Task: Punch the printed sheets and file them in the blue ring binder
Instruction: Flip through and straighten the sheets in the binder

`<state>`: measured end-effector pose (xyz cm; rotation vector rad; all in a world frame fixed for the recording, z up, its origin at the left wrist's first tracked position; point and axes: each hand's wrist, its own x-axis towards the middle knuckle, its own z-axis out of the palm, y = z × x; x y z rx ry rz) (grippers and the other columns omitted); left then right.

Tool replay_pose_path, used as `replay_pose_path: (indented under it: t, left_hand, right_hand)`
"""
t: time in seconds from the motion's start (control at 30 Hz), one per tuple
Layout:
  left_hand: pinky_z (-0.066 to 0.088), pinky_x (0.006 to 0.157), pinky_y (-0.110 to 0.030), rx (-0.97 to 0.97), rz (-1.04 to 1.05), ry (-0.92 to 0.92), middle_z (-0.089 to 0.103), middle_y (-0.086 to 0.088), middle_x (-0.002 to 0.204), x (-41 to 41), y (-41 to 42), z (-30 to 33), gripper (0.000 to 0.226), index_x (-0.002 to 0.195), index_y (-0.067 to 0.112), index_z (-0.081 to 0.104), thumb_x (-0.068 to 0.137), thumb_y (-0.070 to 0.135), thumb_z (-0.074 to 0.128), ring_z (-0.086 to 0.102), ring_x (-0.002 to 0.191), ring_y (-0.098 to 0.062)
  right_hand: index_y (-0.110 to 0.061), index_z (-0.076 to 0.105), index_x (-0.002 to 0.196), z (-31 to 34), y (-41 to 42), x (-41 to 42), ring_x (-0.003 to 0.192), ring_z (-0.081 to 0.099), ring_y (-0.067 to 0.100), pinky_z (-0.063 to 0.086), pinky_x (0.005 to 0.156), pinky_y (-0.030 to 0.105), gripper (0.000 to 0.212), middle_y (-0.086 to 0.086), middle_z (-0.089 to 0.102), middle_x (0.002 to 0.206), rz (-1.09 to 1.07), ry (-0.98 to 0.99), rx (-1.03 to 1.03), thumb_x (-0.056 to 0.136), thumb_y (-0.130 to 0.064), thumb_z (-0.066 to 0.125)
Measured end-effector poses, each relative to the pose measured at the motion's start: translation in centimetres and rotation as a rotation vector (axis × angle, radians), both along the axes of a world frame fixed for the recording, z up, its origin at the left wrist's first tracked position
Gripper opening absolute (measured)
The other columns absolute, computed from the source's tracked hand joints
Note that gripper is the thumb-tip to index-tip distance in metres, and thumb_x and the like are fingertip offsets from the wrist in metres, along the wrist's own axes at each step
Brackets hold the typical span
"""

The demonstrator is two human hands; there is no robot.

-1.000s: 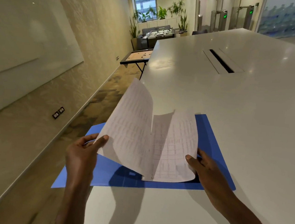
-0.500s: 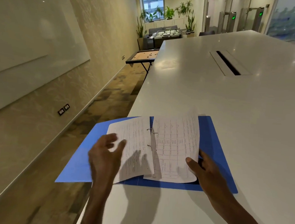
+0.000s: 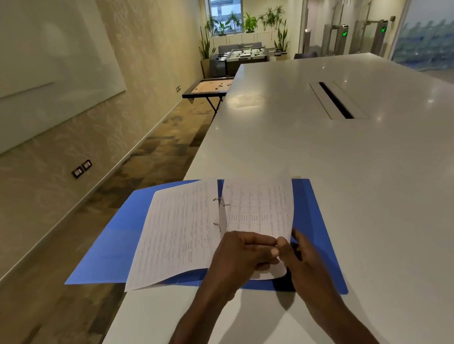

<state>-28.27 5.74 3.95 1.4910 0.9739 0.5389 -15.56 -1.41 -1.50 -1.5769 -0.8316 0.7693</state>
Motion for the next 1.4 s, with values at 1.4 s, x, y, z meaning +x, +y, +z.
replay_pose_path:
  t: [1.4]
  left_hand:
    - [0.053, 0.085, -0.047, 0.233, 0.854, 0.19, 0.07, -0.006, 0.094, -19.1, 7.5, -2.0, 0.028, 0.103, 0.015, 0.07, 0.087, 0.037, 0.068, 0.065, 0.092, -0.027]
  right_hand:
    - [-0.034, 0.05, 0.12, 0.7, -0.4, -0.6, 0.092, 0.067, 0.01, 0.056, 0.061, 0.018, 0.026, -0.019, 0.063, 0.106, -0.051, 0.17, 0.05, 0.095, -0.032, 0.053]
